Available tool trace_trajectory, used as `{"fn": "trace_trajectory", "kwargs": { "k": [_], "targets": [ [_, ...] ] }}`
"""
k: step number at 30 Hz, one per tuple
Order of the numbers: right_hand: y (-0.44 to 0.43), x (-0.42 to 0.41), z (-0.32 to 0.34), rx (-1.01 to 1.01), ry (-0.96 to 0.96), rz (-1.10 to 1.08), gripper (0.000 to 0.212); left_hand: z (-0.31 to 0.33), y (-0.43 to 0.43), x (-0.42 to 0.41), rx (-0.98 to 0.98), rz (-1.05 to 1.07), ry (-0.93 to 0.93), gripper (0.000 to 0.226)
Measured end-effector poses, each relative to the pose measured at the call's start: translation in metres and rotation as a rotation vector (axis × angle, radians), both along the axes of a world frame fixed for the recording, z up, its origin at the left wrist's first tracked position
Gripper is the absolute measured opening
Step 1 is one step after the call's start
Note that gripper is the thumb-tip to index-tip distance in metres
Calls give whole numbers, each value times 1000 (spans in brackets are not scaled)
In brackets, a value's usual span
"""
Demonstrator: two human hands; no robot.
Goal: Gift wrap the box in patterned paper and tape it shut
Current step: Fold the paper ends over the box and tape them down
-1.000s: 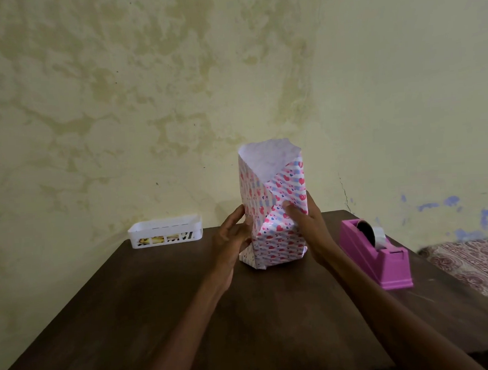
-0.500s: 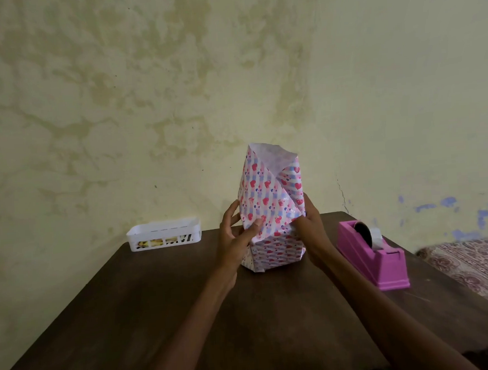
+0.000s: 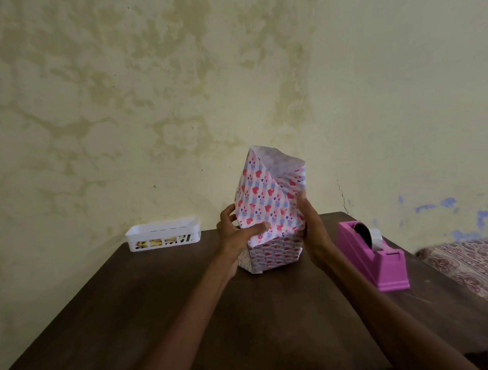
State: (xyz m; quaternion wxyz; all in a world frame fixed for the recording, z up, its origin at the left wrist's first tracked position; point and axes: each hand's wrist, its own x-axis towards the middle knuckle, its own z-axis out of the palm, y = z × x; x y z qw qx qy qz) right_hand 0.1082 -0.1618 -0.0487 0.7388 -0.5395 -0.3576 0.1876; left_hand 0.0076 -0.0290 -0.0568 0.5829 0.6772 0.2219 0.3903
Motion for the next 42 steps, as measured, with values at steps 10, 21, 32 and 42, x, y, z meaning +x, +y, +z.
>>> {"fn": "trace_trajectory", "kwargs": {
  "k": [10, 21, 32, 42],
  "targets": [
    [0, 5, -1, -91, -199, -64, 45, -12, -5, 18, 164, 125, 128, 106],
    [-2, 23, -28, -101, -210, -177, 40, -20, 1, 12, 52, 8, 12, 62],
    [-8, 25, -28, -79, -176, -135, 31, -14, 7, 9, 106, 114, -14, 43],
    [-8, 22, -30, -58, -235, -149, 25, -1, 6, 13, 433, 173, -7, 28]
  ]
}}
